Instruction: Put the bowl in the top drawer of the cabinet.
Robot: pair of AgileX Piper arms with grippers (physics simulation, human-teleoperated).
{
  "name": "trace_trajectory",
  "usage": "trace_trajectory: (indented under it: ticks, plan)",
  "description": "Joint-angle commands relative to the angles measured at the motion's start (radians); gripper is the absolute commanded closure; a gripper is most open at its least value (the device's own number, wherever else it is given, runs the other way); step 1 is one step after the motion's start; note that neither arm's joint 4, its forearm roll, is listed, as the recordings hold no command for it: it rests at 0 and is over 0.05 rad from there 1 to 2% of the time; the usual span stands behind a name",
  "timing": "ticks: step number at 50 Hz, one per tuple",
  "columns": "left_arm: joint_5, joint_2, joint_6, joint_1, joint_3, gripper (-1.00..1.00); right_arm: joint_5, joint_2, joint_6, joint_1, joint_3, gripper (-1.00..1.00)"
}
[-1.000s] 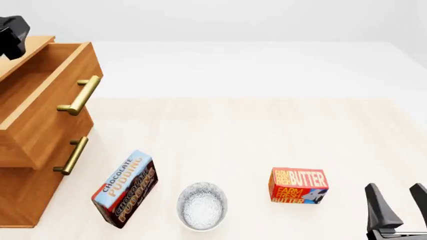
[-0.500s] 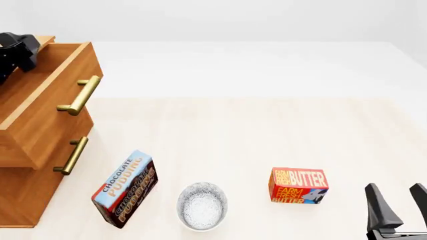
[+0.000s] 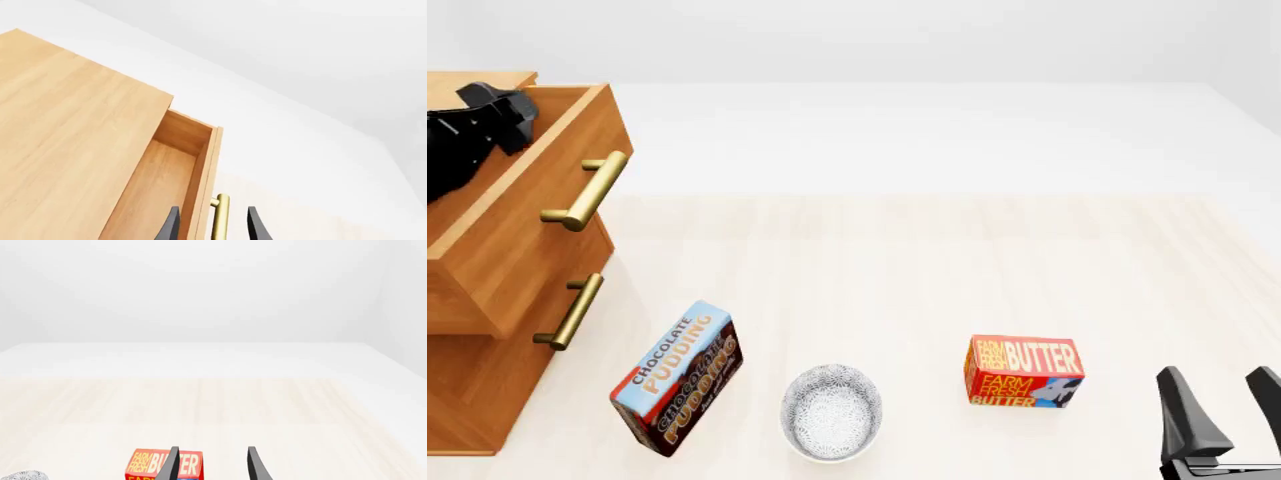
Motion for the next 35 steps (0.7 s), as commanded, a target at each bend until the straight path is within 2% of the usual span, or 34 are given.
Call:
trace_trajectory:
  ticks: [1, 35]
  plan:
    - [0.004, 0.03, -0.034, -0.026, 0.002, -1.0, 0.0, 0.0, 0.0, 0.0, 0.0, -1.0]
    - [0.013, 0.077, -0.055, -0.095, 0.021, -1.0, 0.0, 0.0, 0.0, 0.0, 0.0, -1.0]
